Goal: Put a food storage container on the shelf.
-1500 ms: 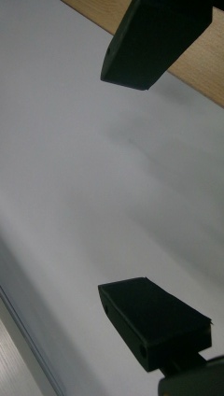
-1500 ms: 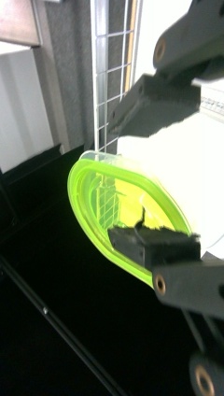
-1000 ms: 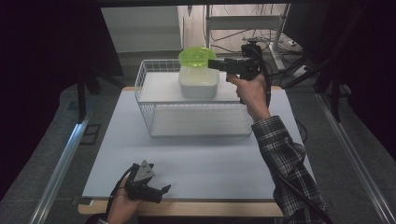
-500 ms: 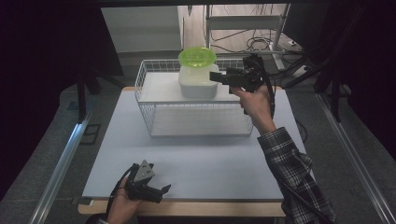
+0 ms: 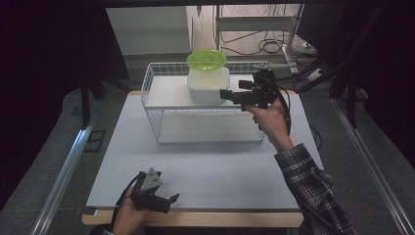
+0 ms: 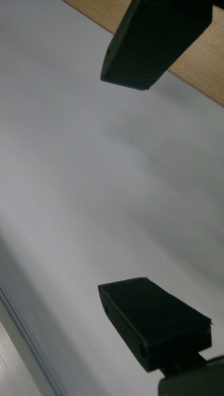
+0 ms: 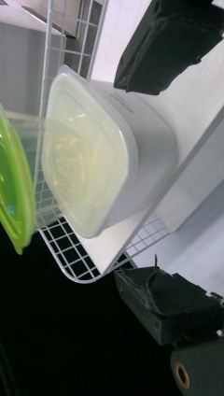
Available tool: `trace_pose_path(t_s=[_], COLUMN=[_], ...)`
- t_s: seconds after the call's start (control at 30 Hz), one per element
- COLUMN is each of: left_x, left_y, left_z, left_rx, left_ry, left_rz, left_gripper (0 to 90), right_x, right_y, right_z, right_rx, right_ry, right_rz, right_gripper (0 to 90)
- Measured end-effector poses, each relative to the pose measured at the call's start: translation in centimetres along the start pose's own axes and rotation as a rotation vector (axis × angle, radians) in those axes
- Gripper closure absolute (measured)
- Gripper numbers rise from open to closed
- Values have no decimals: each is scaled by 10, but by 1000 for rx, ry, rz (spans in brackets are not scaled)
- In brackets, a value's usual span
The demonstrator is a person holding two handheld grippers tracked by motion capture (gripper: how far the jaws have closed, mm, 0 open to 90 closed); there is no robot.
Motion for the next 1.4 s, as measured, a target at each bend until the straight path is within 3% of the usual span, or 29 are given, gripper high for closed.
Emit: trace_pose_path(t_s=[0.43, 0.77, 1.03, 1.4], left_x=[0, 1, 2, 2], left_y=[-1, -1, -3, -4], left_z=[0, 1, 2, 2], left_rx=[1, -3, -19, -17], left_ry=[-8, -18, -34, -31], left_rz=[-10, -23, -50, -46], left_gripper=[21, 20, 20, 19], right_x=[-17, -35, -45, -63], right_y=[-3, -9, -10, -9], right_z=[6, 8, 10, 9], right_rx=[-4, -50, -46, -66], right_ry=[-57, -140, -160, -187], right_rz=[34, 58, 69, 67], right_gripper=[42, 22, 24, 25])
Point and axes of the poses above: each handheld gripper's, and its own axes: y roughly forward along the jaws, x roughly out of its top, z roughly to its left, the point moved 5 cm from there along y, roughly forward along the jaws, and after that the axes turned 10 degrees about y, right-handed, at the moved point
